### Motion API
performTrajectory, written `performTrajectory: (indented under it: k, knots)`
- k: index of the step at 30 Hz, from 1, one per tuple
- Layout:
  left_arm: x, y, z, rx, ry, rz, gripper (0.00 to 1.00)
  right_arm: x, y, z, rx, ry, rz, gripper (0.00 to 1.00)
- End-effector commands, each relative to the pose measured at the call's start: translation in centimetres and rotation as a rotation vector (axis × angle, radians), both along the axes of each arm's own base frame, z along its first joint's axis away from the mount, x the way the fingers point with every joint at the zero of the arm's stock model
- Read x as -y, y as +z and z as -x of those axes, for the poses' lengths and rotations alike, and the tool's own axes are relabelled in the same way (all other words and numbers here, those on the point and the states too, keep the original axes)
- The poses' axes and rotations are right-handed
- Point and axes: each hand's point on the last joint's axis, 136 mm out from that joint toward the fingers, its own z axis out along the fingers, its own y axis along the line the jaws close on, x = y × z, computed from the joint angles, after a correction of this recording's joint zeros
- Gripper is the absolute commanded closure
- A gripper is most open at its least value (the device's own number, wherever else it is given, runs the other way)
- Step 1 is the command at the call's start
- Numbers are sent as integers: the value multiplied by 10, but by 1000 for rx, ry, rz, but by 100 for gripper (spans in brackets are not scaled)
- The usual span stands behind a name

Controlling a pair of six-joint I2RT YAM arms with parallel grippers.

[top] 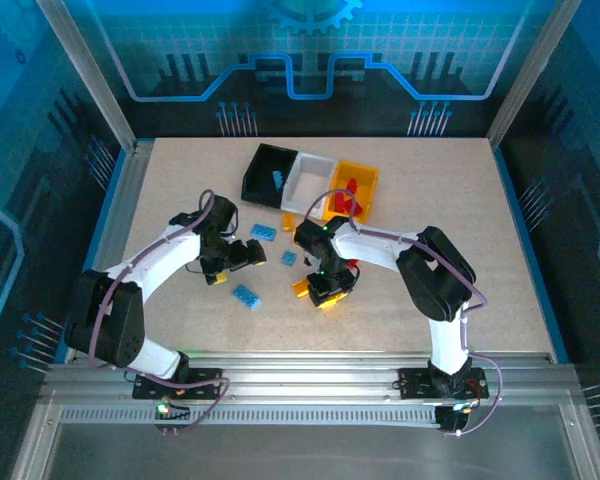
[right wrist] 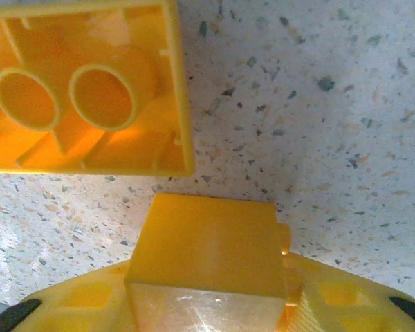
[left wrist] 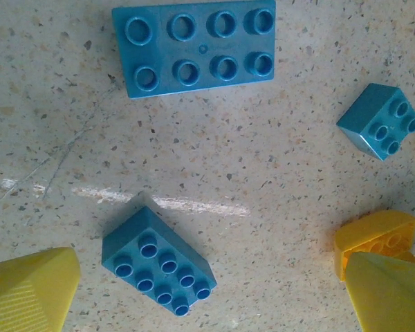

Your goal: Sort the legos into containers by color

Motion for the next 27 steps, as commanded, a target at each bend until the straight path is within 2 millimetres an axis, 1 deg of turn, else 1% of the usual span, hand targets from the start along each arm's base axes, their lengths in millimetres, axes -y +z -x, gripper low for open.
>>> performTrajectory:
  k: [1,4,5,7,9,10,12,13,15,17,18,20,21,24,27]
  knots:
    - [1,-4,4,-11,-17,6,1,8,8,1,19,9,37,55]
    - [2,-3,4,-7,-13,10,1,4,33,-13,61,-11,-5,55]
    - [2,-2,5,-5,-11,13,1,1,43,-22,79,-25,-32,55]
    - [3,0,4,2,-10,20,1,-3,62,-46,114,-68,-94,55]
    - [5,3,5,9,-12,27,1,-10,82,-78,141,-132,-183,55]
    - [6,6,5,15,-14,31,1,-12,89,-94,148,-170,-222,55]
    - [9,10,7,23,-26,34,1,-18,104,-132,159,-266,-329,55]
    - [11,13,8,27,-32,38,1,-20,108,-147,156,-314,-373,55]
    - [16,19,12,35,-48,48,1,-24,119,-185,181,-398,-455,55]
    - [23,23,16,44,-80,52,1,-27,123,-216,203,-451,-493,55]
    - [26,25,19,49,-104,43,1,-28,122,-230,209,-470,-502,55]
    - [31,28,24,55,-164,12,1,-31,118,-254,215,-500,-509,55]
    - [33,29,28,54,-194,-6,1,-32,110,-264,210,-514,-503,55]
    - [39,30,36,52,-265,-38,1,-35,101,-287,215,-551,-514,53]
    - [41,33,39,59,-297,-43,1,-35,93,-301,216,-582,-531,47]
